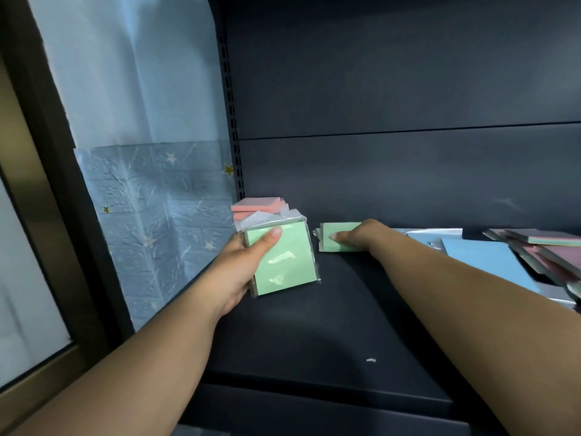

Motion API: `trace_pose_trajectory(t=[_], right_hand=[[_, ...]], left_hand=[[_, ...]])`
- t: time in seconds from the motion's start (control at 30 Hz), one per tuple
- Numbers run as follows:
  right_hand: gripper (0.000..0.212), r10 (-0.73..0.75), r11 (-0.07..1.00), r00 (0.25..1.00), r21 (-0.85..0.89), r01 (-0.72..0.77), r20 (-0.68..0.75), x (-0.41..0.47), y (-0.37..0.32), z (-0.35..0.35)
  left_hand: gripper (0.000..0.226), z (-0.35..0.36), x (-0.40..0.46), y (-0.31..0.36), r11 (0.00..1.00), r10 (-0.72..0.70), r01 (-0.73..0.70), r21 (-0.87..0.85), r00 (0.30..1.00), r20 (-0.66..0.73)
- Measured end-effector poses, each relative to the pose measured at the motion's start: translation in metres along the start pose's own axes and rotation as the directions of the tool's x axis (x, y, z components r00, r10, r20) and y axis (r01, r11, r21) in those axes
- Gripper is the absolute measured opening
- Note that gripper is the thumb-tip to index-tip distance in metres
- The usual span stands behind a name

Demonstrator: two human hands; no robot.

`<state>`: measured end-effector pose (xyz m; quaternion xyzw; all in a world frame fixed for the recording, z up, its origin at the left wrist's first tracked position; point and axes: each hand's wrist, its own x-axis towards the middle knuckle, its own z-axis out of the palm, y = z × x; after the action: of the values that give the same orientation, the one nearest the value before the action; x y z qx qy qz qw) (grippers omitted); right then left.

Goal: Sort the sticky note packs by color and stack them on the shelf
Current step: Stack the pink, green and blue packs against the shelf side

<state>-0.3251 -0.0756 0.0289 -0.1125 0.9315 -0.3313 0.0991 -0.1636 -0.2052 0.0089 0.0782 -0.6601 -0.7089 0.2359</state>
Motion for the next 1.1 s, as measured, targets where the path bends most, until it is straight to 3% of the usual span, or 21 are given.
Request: trace_pose_trajectory(t=[0.07,0.13,0.23,0.3,0.4,0.5,0.6,0.77,0.9,1.1], right_hand=[[0.091,0.032,0.989,0.998,0.148,-0.023,-0.060,-0.001,0.001,-0.004],[0.084,0.040,0.965,0.994,0.260,-0.013,-0.099,-0.003,0.004,-0.008],[0.060,-0.118,0.876,0.992,0.465,0.129,-0.054,-0.010,0.008,-0.011],[0.043,-0.234,0.795,0.971,0.585,0.160,0.052,-0.022,0.007,-0.012],[0.024,-0.370,0.721,0.922,0.661,0.208,0.115,-0.048,0.002,-0.021],[0.002,-0.413,0.710,0.910,0.637,0.299,0.035,-0.062,0.006,-0.025],[0.011,-0.418,0.732,0.908,0.585,0.349,-0.018,-0.067,0.013,-0.021],[0.007,-0.465,0.805,0.879,0.463,0.371,0.105,-0.080,0.009,-0.033],[0.005,-0.512,0.842,0.843,0.287,0.457,0.162,-0.086,0.006,-0.049],[0.015,-0.568,0.797,0.801,0.370,0.478,0.189,-0.091,0.000,-0.057]], left_hand=[[0.006,-0.001,0.000,0.001,1.000,0.003,-0.003,0.007,1.000,-0.014],[0.006,-0.001,0.000,0.001,1.000,0.000,0.001,0.005,1.000,-0.032],[0.007,0.000,0.000,0.001,1.000,0.007,-0.007,0.008,0.999,-0.039],[0.009,0.000,-0.001,0.001,1.000,-0.016,0.015,-0.006,0.998,-0.064],[0.014,-0.001,-0.001,0.003,0.997,-0.063,0.056,-0.058,0.991,-0.114],[0.018,-0.003,-0.001,0.006,0.989,-0.106,0.088,-0.116,0.981,-0.161],[0.018,-0.003,-0.001,0.006,0.990,-0.102,0.084,-0.112,0.980,-0.169],[0.020,-0.004,-0.001,0.009,0.994,-0.081,0.066,-0.082,0.977,-0.198],[0.021,-0.005,-0.006,0.012,0.986,-0.143,0.122,-0.114,0.968,-0.204],[0.034,-0.002,-0.010,0.013,0.990,-0.140,0.137,-0.035,0.980,-0.144]])
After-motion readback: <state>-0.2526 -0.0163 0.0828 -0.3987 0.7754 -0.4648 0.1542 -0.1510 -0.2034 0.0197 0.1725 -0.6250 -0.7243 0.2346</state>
